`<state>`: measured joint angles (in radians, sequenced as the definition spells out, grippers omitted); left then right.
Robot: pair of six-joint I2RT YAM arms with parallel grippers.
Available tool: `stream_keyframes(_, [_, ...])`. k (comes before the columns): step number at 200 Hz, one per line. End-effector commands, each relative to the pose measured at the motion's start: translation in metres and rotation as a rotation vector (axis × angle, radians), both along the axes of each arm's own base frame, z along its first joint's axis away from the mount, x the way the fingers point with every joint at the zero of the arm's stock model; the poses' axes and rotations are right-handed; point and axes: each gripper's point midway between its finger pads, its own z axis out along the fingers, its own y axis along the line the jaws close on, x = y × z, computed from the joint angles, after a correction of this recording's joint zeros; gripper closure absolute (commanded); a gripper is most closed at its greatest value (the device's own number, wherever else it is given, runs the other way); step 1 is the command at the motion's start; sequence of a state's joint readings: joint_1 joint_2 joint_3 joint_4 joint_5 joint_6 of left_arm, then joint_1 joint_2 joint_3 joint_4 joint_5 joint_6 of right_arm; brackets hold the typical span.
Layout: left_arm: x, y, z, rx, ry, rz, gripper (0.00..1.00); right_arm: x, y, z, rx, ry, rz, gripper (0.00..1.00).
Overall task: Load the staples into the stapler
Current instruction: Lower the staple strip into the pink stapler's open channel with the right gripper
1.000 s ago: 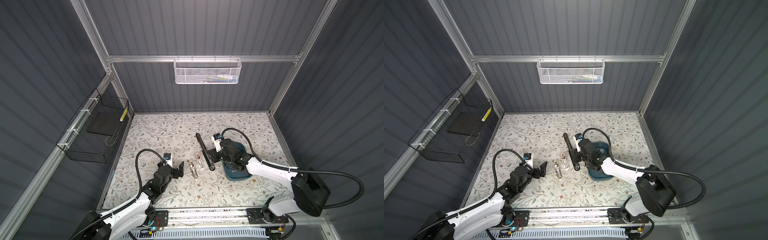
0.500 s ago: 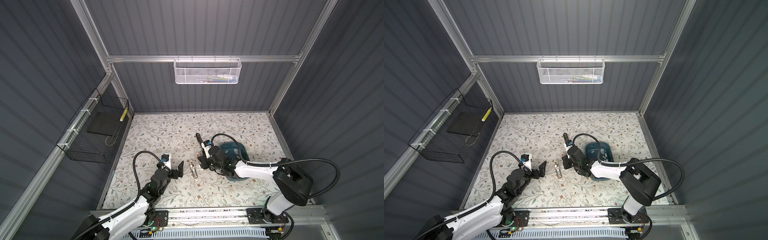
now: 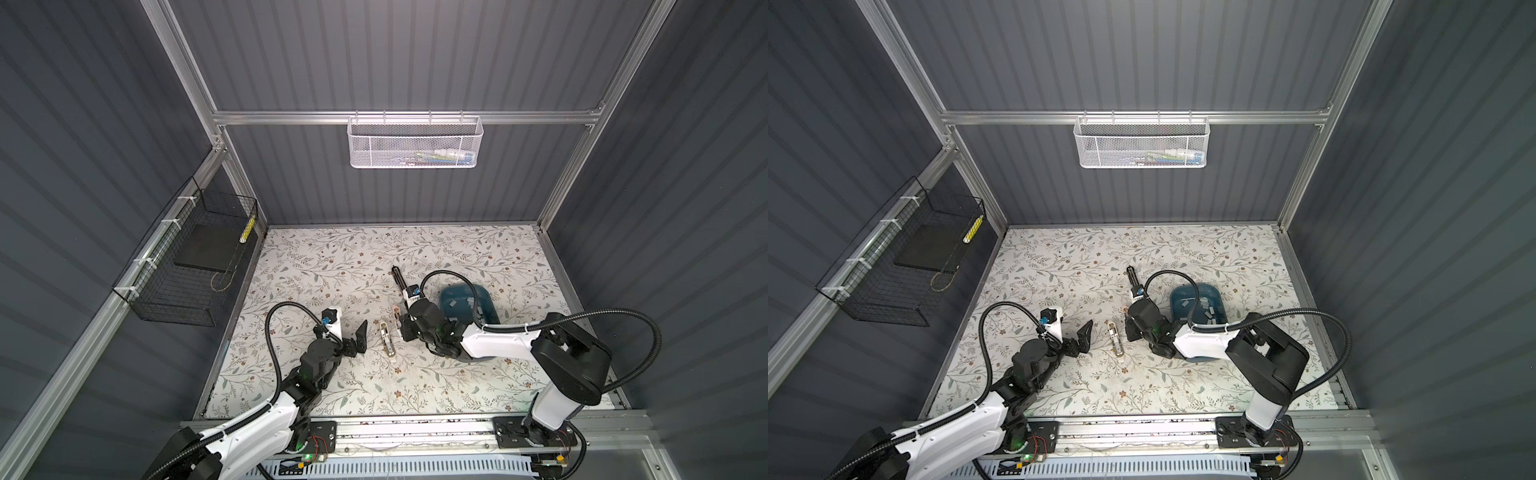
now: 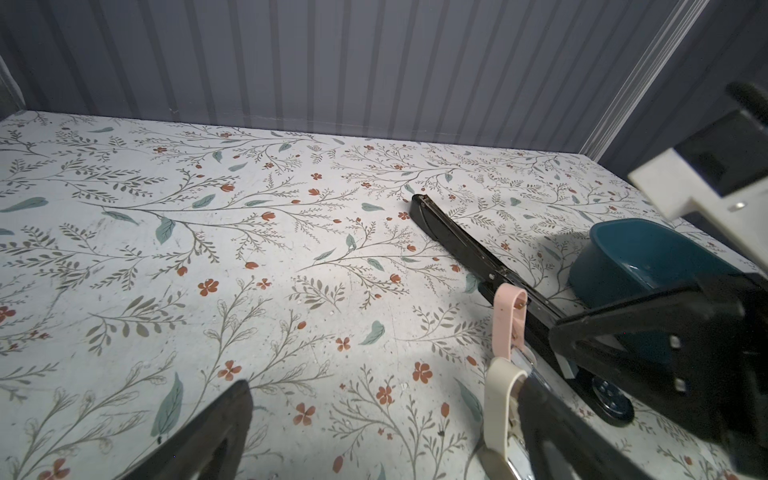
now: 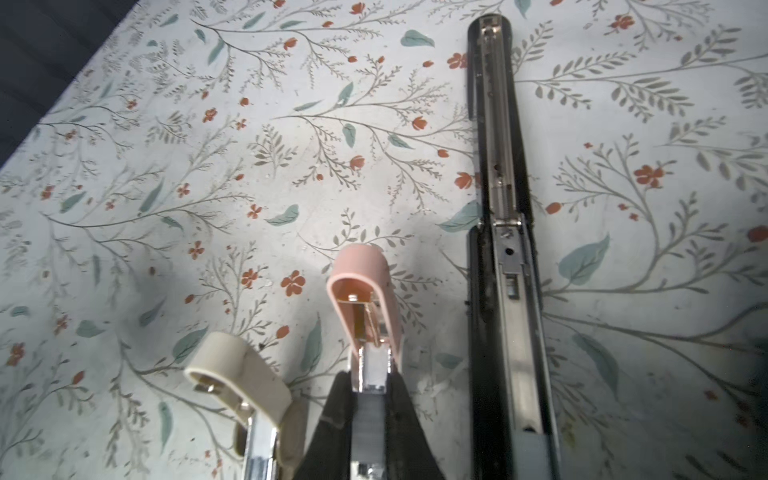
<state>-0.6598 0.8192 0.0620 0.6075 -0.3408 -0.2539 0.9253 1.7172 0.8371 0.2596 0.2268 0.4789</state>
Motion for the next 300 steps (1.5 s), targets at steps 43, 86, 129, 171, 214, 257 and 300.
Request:
stream_keyframes(43, [0.004,0.0,0.001,0.011,-0.005,0.015,0.0,0.004,0.004,-0.007,-0.032,-0.013,-0.004,0.95])
stream_keyframes(86, [0.004,0.002,0.001,0.01,-0.007,0.025,0.0,0.002,0.004,-0.006,-0.039,-0.016,-0.003,0.95])
stream_keyframes(129, [0.004,0.002,0.002,0.008,-0.009,0.02,0.0,-0.001,0.008,-0.006,-0.066,-0.02,-0.001,0.95])
stream_keyframes(171, [0.003,0.001,0.002,0.004,-0.009,0.016,0.0,-0.003,0.009,-0.007,-0.072,-0.019,0.002,0.95])
stream_keyframes(214, [0.002,0.001,0.002,0.003,-0.009,0.015,0.0,-0.001,0.006,-0.011,-0.1,-0.022,-0.009,0.94])
stream_keyframes(257, [0.003,0.001,0.001,0.006,-0.007,0.014,0.0,-0.001,0.009,-0.017,-0.109,-0.01,0.002,0.94])
stream_keyframes(300, [0.003,0.001,0.001,0.006,-0.007,0.014,0.0,-0.002,0.013,-0.017,-0.102,-0.004,0.014,0.94])
